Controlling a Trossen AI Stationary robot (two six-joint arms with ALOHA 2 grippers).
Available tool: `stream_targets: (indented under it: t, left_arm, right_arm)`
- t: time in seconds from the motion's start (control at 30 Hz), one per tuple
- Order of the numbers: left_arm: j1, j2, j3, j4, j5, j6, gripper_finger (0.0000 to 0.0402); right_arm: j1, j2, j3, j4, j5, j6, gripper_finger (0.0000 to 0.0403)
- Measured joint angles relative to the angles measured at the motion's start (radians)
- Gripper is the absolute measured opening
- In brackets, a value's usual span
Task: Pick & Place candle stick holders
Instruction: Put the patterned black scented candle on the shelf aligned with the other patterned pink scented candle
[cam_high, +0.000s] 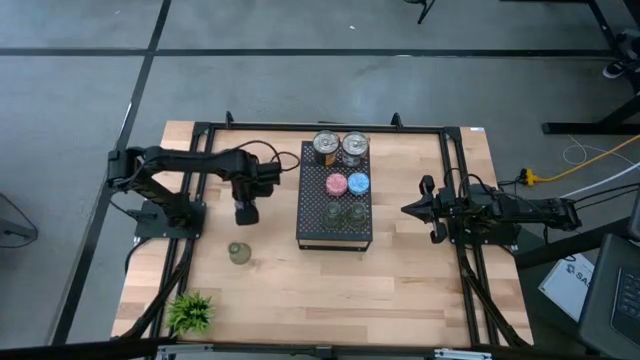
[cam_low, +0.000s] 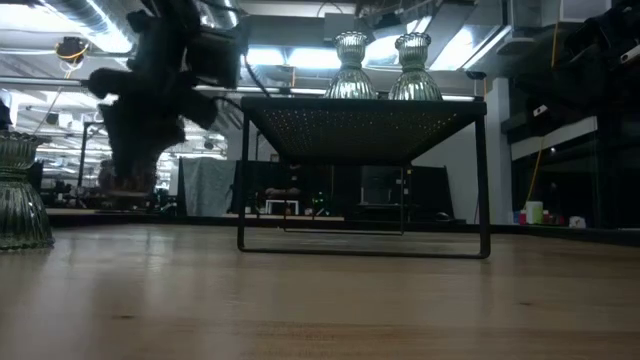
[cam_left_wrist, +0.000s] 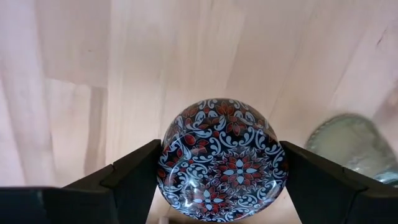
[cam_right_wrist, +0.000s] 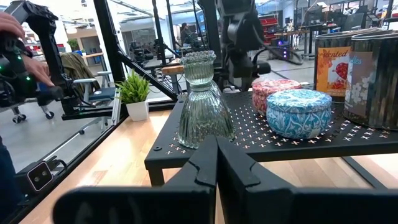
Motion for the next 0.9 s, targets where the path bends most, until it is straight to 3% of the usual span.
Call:
stream_targets:
  t: [0.47, 0.9]
  left_arm:
    - [0.008, 0.0, 0.173, -0.094, -0.003, -0.042, 0.0299]
    - [0.098, 0.006, 0.378, -0.105, -0.005, -0.048, 0.0299]
  right_arm:
    - [0.0, 0.0, 0.0, 0.0, 0.0, 0.0, 0.0005]
    - [0.0, 0.0, 0.0, 0.0, 0.0, 0.0, 0.0005]
